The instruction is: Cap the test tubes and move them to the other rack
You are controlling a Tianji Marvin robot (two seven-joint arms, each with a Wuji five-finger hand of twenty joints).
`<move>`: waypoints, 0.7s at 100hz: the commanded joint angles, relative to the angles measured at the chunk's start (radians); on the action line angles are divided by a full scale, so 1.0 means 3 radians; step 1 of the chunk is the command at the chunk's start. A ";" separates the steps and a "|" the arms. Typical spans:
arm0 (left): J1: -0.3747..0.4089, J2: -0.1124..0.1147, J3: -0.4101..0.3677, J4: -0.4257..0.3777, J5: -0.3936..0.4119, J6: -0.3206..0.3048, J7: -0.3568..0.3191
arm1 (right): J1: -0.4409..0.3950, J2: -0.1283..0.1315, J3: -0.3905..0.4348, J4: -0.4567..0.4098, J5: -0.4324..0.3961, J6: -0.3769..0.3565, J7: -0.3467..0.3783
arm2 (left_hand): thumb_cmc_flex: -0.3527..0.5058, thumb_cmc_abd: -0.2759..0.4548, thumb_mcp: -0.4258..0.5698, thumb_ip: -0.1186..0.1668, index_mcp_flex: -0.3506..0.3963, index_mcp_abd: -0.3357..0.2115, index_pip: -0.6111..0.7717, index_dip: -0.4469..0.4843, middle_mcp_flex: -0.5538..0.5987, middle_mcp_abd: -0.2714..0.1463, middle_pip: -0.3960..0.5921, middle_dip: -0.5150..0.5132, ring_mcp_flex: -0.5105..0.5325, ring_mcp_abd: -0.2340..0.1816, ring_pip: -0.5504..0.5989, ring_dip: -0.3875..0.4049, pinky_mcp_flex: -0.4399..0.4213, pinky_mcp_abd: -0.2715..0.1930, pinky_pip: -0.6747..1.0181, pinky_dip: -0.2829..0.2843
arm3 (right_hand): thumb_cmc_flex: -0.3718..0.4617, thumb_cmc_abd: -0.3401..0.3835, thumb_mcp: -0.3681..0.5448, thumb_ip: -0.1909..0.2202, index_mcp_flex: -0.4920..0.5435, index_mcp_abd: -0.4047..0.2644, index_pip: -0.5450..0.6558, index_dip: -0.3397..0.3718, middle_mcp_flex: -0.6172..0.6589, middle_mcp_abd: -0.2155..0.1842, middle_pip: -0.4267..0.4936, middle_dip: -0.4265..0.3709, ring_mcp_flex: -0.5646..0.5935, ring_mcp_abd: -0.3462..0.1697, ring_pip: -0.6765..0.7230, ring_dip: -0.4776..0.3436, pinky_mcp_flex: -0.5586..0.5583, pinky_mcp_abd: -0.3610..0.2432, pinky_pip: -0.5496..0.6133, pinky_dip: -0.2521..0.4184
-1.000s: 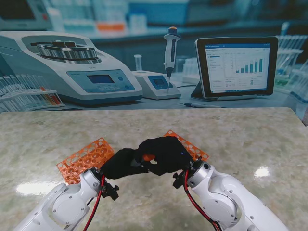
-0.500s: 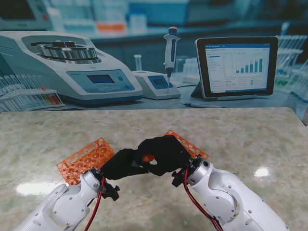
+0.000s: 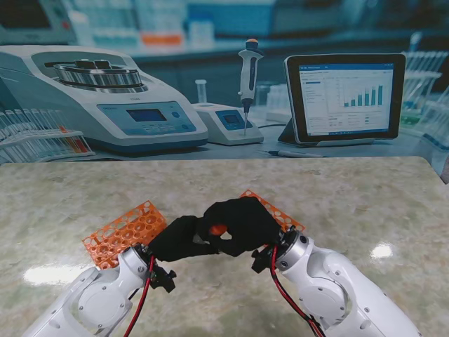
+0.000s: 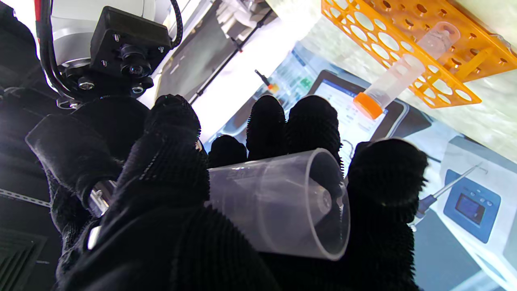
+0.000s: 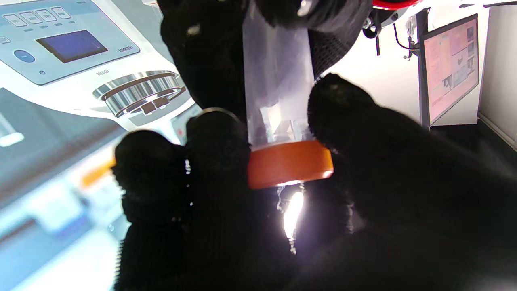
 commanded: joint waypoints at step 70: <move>-0.0097 0.0005 0.0022 -0.0064 -0.0077 0.0121 -0.0108 | -0.0138 0.0008 0.0113 -0.0153 0.0042 -0.0088 0.0101 | -0.0038 0.0018 -0.0069 -0.0031 -0.0285 -0.0721 -0.0597 -0.0683 -0.0313 -0.0036 -0.0620 -0.0436 -0.0327 0.0122 -0.0998 -0.0378 -0.0687 0.0272 -0.0943 0.0222 | 0.0509 0.0433 0.0986 0.0546 0.0361 -0.0223 0.0314 0.0154 0.0770 -0.0589 0.0606 0.0045 0.0061 -0.0034 0.0044 -0.0043 0.0068 0.0008 0.0069 0.0071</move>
